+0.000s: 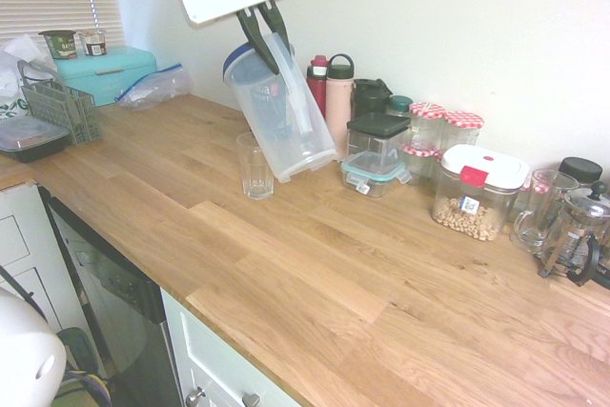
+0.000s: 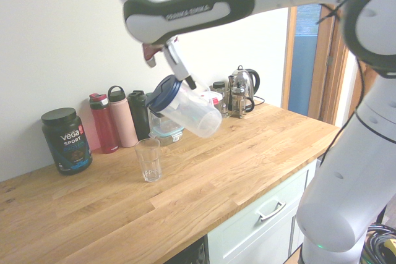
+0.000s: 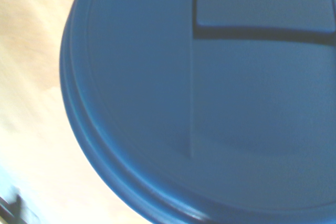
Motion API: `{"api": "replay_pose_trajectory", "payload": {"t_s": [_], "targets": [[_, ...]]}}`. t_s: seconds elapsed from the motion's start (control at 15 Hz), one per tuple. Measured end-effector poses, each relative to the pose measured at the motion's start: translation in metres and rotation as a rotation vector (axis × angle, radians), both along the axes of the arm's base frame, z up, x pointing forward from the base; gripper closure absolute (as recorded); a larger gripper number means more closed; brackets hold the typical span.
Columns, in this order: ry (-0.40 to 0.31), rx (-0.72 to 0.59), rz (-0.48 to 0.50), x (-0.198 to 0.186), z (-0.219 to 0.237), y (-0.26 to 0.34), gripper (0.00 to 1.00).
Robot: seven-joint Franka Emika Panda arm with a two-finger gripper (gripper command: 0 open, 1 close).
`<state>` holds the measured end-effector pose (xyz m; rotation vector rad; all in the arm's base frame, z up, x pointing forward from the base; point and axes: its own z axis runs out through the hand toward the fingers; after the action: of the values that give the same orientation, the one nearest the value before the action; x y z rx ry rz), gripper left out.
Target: Pour me some water
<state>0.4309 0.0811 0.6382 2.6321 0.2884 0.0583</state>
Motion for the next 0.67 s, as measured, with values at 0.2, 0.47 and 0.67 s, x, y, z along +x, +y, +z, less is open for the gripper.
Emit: {"api": "replay_pose_trajectory", "payload": {"t_s": [0.2,0.47,0.67], "targets": [[-0.070,0.130,-0.106,0.007,0.024,-0.026,1.00],[-0.145,0.253,-0.306,0.021,0.011,-0.111,1.00],[-0.208,0.311,-0.455,-0.010,-0.022,-0.162,1.00]]}}
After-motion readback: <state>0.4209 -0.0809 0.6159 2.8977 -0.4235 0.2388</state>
